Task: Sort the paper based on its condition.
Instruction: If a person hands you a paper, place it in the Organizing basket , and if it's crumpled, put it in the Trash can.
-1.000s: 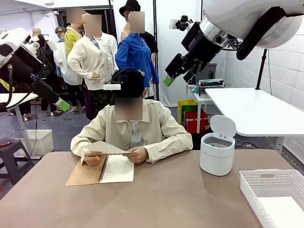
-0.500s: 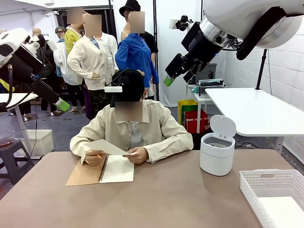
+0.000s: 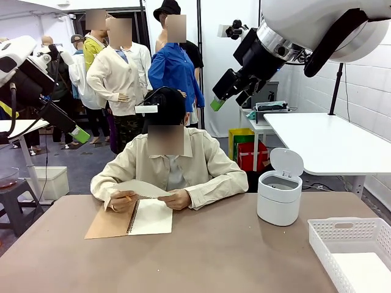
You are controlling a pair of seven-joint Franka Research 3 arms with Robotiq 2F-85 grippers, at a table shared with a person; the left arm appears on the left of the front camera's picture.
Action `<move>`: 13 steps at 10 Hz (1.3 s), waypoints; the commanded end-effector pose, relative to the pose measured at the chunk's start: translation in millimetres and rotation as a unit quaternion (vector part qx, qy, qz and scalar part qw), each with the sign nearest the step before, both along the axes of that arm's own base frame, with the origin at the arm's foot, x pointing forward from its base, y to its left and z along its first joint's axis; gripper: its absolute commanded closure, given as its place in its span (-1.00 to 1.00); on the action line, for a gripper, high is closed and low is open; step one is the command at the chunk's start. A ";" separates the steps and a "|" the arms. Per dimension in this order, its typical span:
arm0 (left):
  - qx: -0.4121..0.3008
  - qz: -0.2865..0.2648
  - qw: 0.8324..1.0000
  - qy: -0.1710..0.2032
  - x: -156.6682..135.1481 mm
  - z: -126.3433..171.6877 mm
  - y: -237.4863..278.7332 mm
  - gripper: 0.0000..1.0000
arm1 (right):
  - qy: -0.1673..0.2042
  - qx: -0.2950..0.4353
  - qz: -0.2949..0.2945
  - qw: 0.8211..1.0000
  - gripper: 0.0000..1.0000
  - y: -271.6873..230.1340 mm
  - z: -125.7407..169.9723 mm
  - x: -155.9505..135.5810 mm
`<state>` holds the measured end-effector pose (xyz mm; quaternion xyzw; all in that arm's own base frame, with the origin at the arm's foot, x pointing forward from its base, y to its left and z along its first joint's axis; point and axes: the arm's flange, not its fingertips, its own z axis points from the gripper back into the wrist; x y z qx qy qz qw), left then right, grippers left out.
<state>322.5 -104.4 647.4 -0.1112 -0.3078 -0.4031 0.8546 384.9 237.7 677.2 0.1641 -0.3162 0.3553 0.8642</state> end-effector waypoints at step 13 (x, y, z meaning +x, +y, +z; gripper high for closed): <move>-0.001 0.000 1.000 0.000 0.0 0.3 1.3 -1.00 | 0.000 0.001 0.000 1.000 -1.00 -0.2 0.2 0.0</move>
